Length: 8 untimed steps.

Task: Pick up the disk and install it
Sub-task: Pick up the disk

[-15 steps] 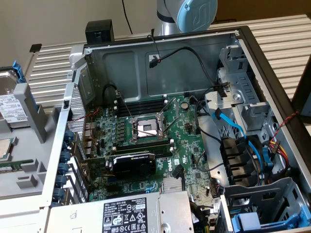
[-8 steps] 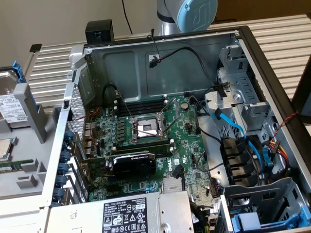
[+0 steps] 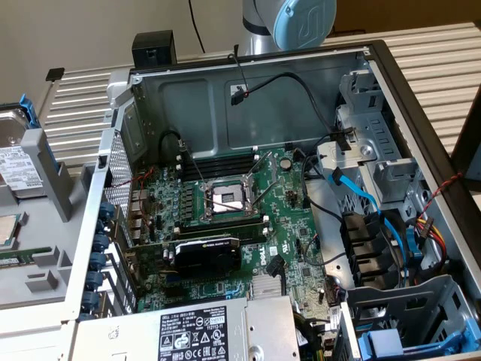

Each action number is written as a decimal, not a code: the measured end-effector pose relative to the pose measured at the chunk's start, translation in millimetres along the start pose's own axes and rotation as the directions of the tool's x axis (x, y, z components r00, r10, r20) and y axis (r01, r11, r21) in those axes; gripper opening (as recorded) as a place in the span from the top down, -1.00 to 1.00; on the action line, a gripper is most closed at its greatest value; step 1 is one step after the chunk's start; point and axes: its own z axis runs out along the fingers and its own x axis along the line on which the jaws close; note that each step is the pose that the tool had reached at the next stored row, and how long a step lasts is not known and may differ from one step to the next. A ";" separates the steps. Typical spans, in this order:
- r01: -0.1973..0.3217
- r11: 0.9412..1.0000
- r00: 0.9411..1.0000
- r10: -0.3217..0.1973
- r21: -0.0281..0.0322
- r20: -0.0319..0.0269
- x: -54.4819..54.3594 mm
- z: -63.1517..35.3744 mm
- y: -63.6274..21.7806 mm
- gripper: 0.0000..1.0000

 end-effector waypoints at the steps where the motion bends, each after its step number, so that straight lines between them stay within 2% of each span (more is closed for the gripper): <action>1: 0.016 1.000 1.000 -0.016 0.000 0.000 0.0 0.1 0.0 0.39; 8: 0.029 1.000 1.000 -0.029 0.001 0.000 0.0 0.1 0.0 0.39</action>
